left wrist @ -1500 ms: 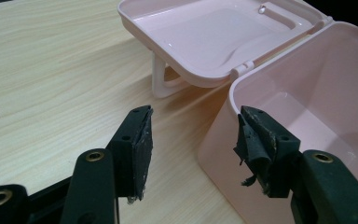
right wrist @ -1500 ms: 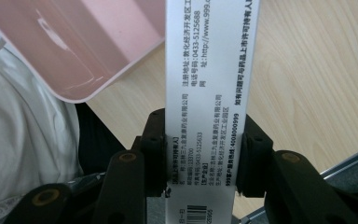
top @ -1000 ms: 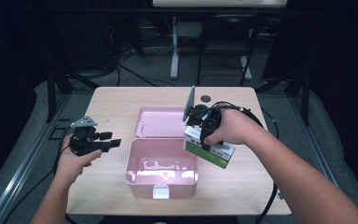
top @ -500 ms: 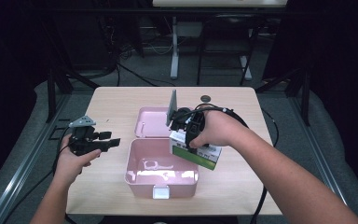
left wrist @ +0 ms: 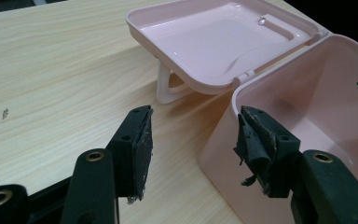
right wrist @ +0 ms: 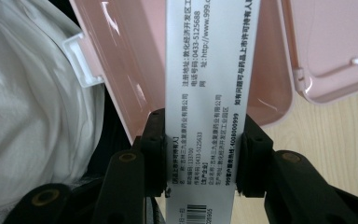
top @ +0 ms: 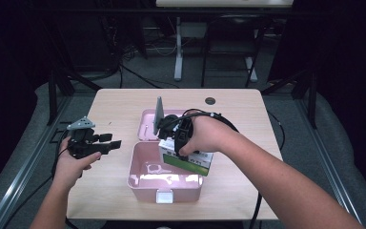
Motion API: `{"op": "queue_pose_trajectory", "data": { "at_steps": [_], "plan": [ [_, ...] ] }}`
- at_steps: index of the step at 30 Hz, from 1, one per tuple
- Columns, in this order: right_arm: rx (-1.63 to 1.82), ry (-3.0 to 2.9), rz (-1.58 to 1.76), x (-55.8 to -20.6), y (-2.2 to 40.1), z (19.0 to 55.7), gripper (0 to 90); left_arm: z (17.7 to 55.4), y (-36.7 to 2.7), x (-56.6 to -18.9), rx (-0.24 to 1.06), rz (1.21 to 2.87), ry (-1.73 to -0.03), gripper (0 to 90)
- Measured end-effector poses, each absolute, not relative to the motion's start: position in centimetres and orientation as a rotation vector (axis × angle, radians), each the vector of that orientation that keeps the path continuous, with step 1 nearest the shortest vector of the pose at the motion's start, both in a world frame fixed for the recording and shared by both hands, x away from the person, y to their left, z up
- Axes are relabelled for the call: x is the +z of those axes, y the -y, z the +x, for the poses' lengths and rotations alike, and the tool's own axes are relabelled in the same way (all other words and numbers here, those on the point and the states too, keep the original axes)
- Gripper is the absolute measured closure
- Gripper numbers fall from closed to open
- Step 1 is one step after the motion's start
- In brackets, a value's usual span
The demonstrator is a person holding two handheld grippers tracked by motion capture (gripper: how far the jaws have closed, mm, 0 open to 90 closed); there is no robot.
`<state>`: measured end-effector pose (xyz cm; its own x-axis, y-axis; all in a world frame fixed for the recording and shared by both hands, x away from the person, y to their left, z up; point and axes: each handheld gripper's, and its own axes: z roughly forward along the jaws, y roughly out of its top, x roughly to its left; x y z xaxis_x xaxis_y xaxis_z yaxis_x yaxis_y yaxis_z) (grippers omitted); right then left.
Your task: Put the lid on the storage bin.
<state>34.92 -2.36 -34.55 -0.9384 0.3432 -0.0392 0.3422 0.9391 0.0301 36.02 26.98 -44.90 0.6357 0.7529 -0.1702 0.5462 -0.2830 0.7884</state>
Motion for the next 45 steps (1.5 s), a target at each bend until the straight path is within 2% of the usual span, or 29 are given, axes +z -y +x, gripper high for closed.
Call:
{"op": "queue_pose_trajectory", "data": {
  "at_steps": [16,45],
  "plan": [
    [0.005,-3.093,0.396,-35.6,-0.4,33.7,61.5,36.0,-27.0,-44.9,0.294,1.969,-1.014,45.1],
    [-0.013,-3.093,0.296,-37.8,-0.5,32.6,61.5,36.0,-26.1,-45.1,0.272,2.001,-0.985,47.4]
  ]
}}
